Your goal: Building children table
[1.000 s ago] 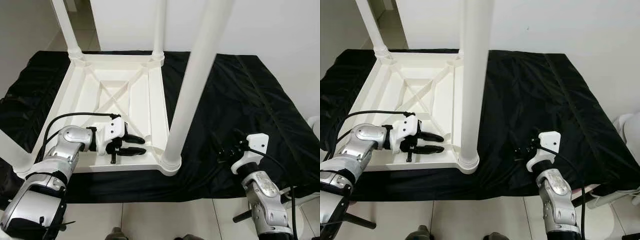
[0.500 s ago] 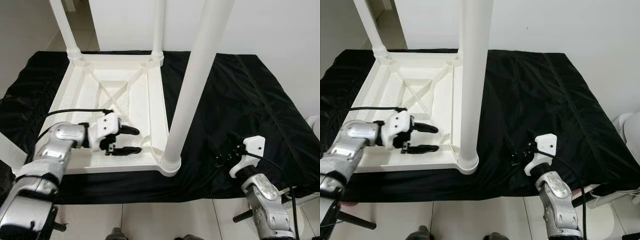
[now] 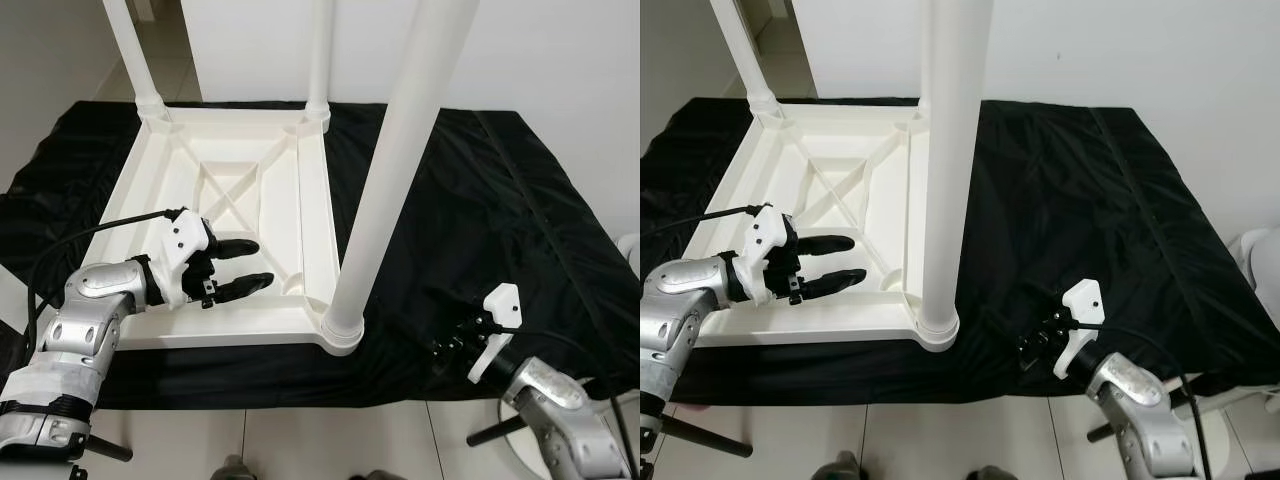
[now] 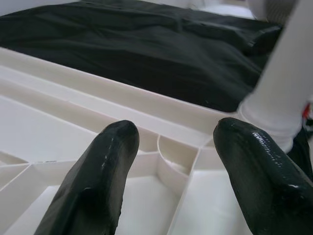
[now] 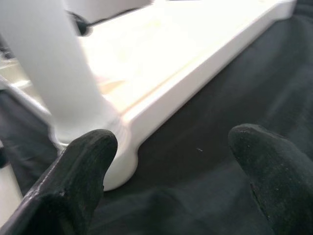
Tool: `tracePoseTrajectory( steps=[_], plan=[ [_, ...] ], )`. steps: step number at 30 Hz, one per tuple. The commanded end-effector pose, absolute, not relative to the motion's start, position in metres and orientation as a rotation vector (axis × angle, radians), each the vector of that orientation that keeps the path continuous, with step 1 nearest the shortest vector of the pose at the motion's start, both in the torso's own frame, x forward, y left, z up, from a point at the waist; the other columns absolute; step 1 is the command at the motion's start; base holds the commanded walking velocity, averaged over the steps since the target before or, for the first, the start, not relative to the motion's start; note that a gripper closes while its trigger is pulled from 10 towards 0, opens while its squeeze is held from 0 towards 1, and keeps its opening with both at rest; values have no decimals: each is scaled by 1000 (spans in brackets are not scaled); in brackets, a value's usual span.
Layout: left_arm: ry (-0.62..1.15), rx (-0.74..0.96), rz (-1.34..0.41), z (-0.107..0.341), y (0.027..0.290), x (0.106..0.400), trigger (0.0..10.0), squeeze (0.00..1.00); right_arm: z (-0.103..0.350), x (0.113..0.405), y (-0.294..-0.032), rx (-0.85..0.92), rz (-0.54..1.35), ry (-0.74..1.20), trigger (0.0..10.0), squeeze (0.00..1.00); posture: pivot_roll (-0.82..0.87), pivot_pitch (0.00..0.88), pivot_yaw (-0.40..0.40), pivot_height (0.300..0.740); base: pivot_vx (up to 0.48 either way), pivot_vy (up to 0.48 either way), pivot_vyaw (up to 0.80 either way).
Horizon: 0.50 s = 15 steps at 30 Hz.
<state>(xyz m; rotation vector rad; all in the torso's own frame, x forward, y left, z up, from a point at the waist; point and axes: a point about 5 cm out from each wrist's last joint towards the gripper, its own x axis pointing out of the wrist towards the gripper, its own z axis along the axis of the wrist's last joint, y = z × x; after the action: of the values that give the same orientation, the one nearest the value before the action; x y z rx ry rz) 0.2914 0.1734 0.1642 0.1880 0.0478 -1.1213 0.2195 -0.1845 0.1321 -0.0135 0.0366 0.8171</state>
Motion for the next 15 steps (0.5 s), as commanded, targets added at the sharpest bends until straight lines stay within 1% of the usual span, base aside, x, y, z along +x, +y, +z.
tracePoseTrajectory(
  steps=[1, 3, 4, 5, 6, 10, 13, 15],
  plan=[
    [40, 179, -1081, 167, 171, 289, 10000, 0, 135, 217, -181, -16, 874, 42, 10000, 1000, 129, 19, -10, 740, 0, 0, 0],
    [40, 179, -1081, 167, 171, 289, 10000, 0, 135, 217, -181, -16, 874, 42, 10000, 1000, 129, 19, -10, 740, 0, 0, 0],
    [43, 171, -1077, 168, 166, 286, 10000, 0, 137, 217, -178, -21, 914, 49, 10000, 290, 132, 12, -14, 740, 0, 0, 0],
    [43, 171, -1077, 168, 166, 286, 10000, 0, 137, 217, -178, -21, 914, 49, 10000, 290, 132, 12, -14, 740, 0, 0, 0],
    [39, 155, -1070, 169, 161, 284, 10000, 0, 138, 219, -175, -29, 945, 53, 10000, 0, 133, 12, -16, 740, 0, 0, 0],
    [35, 137, -1052, 169, 156, 284, 10000, 0, 140, 220, -172, -31, 977, 54, 10000, 0, 133, 8, -16, 740, 0, 0, 0],
    [-10, 136, -1000, 172, 138, 280, 10000, 0, 143, 224, -160, -34, 1092, 68, 10000, 0, 132, 4, -22, 740, 0, 0, 0],
    [-20, 145, -994, 174, 134, 278, 10000, 0, 144, 225, -157, -33, 1112, 71, 10000, 0, 131, 3, -23, 740, 0, 0, 0]
  ],
)
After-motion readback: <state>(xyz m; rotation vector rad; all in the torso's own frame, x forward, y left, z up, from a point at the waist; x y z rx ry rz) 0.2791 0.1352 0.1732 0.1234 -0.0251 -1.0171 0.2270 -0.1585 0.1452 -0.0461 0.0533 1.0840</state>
